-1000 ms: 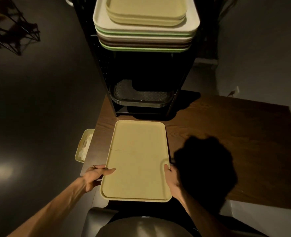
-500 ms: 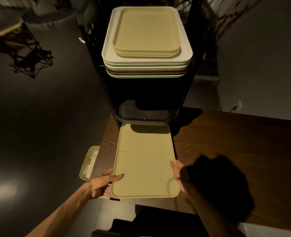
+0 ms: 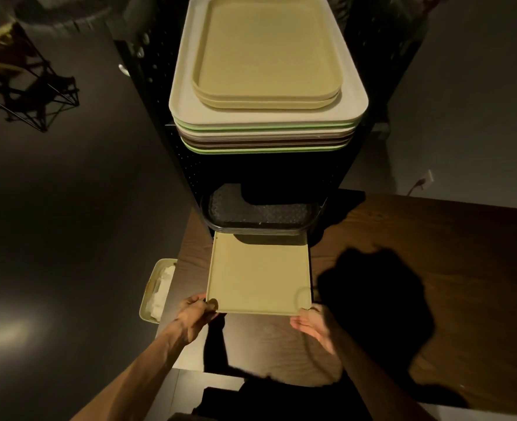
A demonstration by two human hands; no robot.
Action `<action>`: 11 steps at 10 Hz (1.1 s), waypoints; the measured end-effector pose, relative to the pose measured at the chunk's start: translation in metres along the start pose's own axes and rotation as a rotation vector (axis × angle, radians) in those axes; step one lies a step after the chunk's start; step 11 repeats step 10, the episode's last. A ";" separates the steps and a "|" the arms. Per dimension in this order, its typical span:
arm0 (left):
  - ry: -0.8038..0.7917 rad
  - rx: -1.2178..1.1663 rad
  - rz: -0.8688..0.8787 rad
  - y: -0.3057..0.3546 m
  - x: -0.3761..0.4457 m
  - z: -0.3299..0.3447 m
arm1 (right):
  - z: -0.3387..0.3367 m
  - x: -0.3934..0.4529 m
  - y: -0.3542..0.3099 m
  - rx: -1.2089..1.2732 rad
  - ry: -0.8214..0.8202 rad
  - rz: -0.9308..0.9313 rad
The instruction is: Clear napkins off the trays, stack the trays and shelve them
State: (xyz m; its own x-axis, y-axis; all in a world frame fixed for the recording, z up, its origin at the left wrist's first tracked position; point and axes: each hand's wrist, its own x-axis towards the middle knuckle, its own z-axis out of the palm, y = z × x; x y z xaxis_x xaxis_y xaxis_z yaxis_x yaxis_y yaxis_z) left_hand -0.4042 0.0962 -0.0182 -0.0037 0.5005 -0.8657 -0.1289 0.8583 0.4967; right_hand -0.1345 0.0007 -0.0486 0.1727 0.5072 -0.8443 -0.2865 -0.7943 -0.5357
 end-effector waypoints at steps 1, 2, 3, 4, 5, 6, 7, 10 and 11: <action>0.016 -0.093 0.023 0.010 0.012 0.011 | 0.010 0.012 -0.016 0.011 0.026 -0.033; 0.059 -0.124 0.023 0.023 0.023 0.019 | 0.016 0.027 -0.032 -0.002 0.087 -0.093; 0.050 -0.123 0.007 0.034 0.029 0.032 | 0.022 0.042 -0.048 -0.052 0.138 -0.108; 0.074 -0.141 0.009 0.042 0.038 0.041 | 0.025 0.050 -0.061 -0.033 0.174 -0.116; 0.096 -0.159 0.014 0.048 0.048 0.043 | 0.024 0.054 -0.068 0.004 0.149 -0.107; 0.094 -0.150 0.015 0.053 0.052 0.043 | 0.028 0.051 -0.077 0.024 0.128 -0.103; 0.097 -0.180 0.024 0.057 0.055 0.043 | 0.027 0.058 -0.077 0.009 0.125 -0.146; 0.050 -0.008 -0.038 0.059 0.039 0.039 | 0.023 0.048 -0.084 -0.039 0.094 -0.066; 0.050 -0.008 -0.038 0.059 0.039 0.039 | 0.023 0.048 -0.084 -0.039 0.094 -0.066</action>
